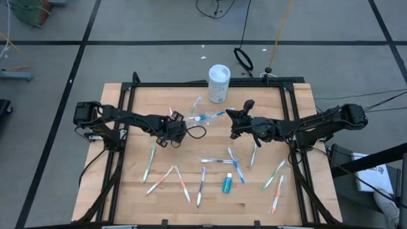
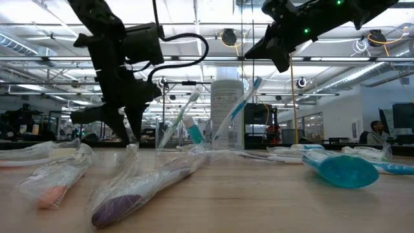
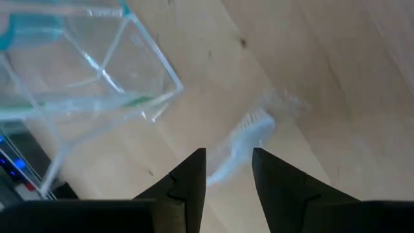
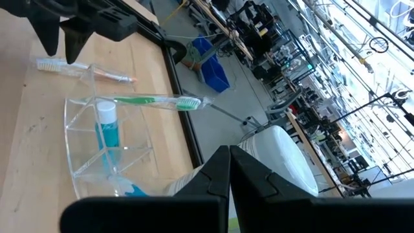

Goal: Pick & Place toothbrushing station
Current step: Put the orange toothbrush into the transparent organizer

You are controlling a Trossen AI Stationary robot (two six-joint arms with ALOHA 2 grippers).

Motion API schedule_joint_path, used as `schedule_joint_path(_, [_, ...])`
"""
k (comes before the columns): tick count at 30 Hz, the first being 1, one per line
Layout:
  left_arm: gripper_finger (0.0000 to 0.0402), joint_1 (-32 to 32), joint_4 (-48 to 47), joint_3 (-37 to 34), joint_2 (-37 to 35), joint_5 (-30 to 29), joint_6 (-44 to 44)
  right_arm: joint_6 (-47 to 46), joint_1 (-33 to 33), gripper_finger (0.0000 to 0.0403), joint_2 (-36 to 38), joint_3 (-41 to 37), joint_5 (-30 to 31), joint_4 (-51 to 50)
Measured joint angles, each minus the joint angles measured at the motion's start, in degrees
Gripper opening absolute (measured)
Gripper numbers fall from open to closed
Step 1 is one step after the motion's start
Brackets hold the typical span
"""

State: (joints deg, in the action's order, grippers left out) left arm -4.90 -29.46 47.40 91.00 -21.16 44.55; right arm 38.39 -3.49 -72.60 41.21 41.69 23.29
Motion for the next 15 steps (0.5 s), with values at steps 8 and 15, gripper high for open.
schedule_joint_path(8, [0.0131, -2.57, 1.23, 0.03, 3.45, 3.89, 3.28, 0.02, 0.0, 0.0, 0.0, 0.02, 0.0, -0.01])
schedule_joint_path(15, [0.0131, -3.56, 3.17, 0.31, 6.66, 3.15, 7.81, 0.02, 0.0, 0.0, -0.02, 0.0, 0.0, 0.0])
